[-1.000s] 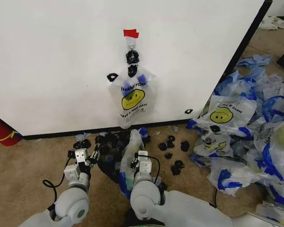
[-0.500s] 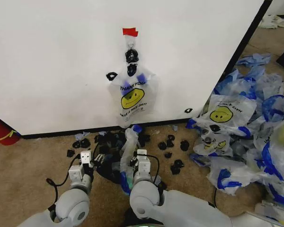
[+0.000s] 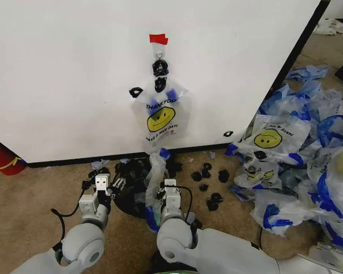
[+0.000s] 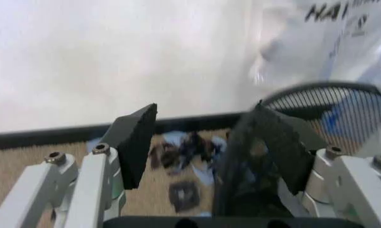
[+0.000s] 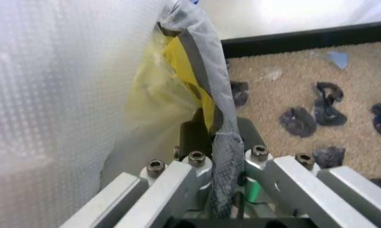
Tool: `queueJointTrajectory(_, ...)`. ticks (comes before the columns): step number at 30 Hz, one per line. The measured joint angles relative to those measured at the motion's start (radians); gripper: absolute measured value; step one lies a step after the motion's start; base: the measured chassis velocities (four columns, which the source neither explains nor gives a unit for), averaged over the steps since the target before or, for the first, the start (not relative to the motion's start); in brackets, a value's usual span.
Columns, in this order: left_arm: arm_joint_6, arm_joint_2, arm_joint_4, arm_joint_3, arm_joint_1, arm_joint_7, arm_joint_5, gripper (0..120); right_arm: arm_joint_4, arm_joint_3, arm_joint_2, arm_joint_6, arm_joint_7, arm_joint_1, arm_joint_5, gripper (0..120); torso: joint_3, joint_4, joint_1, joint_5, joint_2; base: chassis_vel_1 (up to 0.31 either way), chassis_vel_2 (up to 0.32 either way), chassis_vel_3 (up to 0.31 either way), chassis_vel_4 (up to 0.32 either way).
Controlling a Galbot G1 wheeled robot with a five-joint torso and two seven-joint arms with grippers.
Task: Pick up the garbage bag from the wall and place it over the trash bin.
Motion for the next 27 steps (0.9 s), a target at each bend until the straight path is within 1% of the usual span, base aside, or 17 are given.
queueJointTrajectory(6, -0.005, 0.01, 0.012, -0.014, -0.03, 0.001, 0.0, 63, 0.005, 0.004, -0.006, 0.001, -0.002, -0.009, -0.014, 0, 0.0, 0.0, 0.0, -0.0001, 0.0, 0.0, 0.0, 0.0, 0.0)
queueJointTrajectory(10, -0.007, 0.027, -0.007, -0.027, -0.025, 0.007, -0.016, 63, 0.006, 0.005, -0.013, 0.001, -0.007, -0.015, -0.027, 0, 0.0, 0.0, 0.0, -0.0002, 0.0, 0.0, 0.0, 0.0, 0.0)
queueJointTrajectory(12, -0.024, 0.049, -0.047, -0.029, -0.012, 0.042, -0.055, 63, 0.006, 0.007, -0.019, 0.002, -0.015, -0.016, -0.039, 0, 0.0, 0.0001, 0.0, -0.0002, 0.0, 0.0, 0.0, 0.0, 0.0)
queueJointTrajectory(15, -0.047, 0.084, -0.152, -0.01, -0.002, 0.098, -0.156, 63, 0.009, 0.008, -0.026, 0.001, -0.027, -0.013, -0.059, 0, 0.0, 0.0, 0.0, 0.0, 0.0, 0.0, 0.0, 0.0, 0.0)
queueJointTrajectory(16, -0.048, 0.093, -0.179, -0.002, -0.002, 0.11, -0.177, 63, 0.009, 0.007, -0.029, 0.001, -0.033, -0.011, -0.068, 0, 0.0, 0.0, 0.0, 0.0, 0.0, 0.0, 0.0, 0.0, 0.0)
queueJointTrajectory(17, -0.048, 0.093, -0.179, -0.002, -0.002, 0.11, -0.177, 63, 0.009, 0.007, -0.029, 0.001, -0.033, -0.011, -0.068, 0, 0.0, 0.0, 0.0, 0.0, 0.0, 0.0, 0.0, 0.0, 0.0)
queueJointTrajectory(19, -0.047, 0.116, -0.238, 0.03, -0.013, 0.137, -0.213, 64, 0.011, 0.001, -0.039, -0.001, -0.049, 0.0, -0.091, 0, 0.0, 0.0, 0.0, -0.0001, 0.0, 0.0, 0.0, 0.0, 0.0)
queueJointTrajectory(22, -0.039, 0.145, -0.275, 0.074, -0.056, 0.151, -0.261, 65, 0.02, -0.014, -0.055, -0.008, -0.061, 0.023, -0.101, 0, 0.0, 0.0, 0.0, -0.0002, 0.0, 0.0, 0.0, 0.0, 0.0)
queueJointTrajectory(24, -0.037, 0.155, -0.279, 0.092, -0.08, 0.152, -0.279, 65, 0.023, -0.02, -0.061, -0.01, -0.066, 0.032, -0.106, 0, 0.0, -0.0001, 0.0, -0.0003, 0.0, 0.0, 0.0, 0.0, 0.0)
queueJointTrajectory(27, -0.036, 0.185, -0.28, 0.12, -0.152, 0.166, -0.328, 66, 0.039, -0.043, -0.077, -0.017, -0.071, 0.062, -0.109, 0, 0.0, -0.0002, 0.0, -0.0002, 0.0, 0.0, 0.0, 0.0, 0.0)
